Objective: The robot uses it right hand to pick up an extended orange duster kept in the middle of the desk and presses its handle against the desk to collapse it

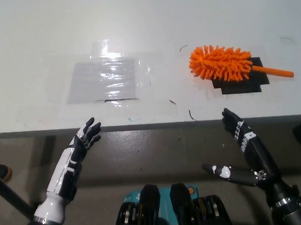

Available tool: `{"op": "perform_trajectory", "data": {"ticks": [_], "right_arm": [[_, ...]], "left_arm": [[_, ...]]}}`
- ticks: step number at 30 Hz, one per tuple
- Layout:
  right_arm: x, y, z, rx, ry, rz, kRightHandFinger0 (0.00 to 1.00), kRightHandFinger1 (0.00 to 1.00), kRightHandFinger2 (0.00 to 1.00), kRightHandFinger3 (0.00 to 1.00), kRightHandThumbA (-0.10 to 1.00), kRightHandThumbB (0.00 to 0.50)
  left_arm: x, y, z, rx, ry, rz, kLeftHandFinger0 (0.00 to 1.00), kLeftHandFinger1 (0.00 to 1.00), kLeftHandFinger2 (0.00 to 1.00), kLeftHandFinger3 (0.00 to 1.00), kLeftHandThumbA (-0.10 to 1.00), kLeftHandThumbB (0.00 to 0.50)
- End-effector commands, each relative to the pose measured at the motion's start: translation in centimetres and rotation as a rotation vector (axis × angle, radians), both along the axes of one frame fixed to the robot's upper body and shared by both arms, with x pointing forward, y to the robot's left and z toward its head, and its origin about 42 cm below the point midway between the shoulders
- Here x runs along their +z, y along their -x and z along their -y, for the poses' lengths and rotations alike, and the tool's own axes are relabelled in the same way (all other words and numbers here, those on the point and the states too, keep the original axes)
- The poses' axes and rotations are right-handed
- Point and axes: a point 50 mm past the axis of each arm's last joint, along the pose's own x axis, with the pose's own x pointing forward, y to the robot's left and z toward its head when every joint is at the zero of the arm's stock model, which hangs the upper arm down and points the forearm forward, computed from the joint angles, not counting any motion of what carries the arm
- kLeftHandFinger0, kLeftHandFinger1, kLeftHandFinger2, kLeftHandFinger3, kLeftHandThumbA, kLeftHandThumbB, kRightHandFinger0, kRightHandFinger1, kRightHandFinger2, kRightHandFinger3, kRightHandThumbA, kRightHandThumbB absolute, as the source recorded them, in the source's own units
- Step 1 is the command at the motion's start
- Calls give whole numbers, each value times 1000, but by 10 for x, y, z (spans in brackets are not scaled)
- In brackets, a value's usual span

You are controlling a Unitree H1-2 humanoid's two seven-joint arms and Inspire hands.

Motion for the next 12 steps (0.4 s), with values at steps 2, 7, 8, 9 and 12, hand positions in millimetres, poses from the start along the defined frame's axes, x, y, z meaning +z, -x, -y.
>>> {"op": "perform_trajectory", "data": {"ticks": [2, 7, 8, 9, 12], "right_arm": [[-1, 15, 1, 69, -136, -109, 1000, 1000, 1000, 1000, 1000, 135], [-7, 28, 6, 77, -143, -130, 1000, 1000, 1000, 1000, 1000, 140], [-6, 26, 6, 78, -143, -130, 1000, 1000, 1000, 1000, 1000, 141], [-5, 25, 5, 81, -143, -124, 1000, 1000, 1000, 1000, 1000, 126], [-6, 25, 4, 85, -137, -127, 1000, 1000, 1000, 1000, 1000, 125]], "left_arm": [[8, 8, -4, -16, -8, 52, 1000, 1000, 1000, 1000, 1000, 154], [3, 14, -2, -15, -5, 37, 1000, 1000, 1000, 1000, 1000, 140], [2, 14, -2, -11, -5, 35, 1000, 1000, 1000, 1000, 1000, 139], [2, 14, -2, -9, -8, 32, 1000, 1000, 1000, 1000, 1000, 142], [1, 15, -4, -8, -13, 25, 1000, 1000, 1000, 1000, 1000, 144]]}}
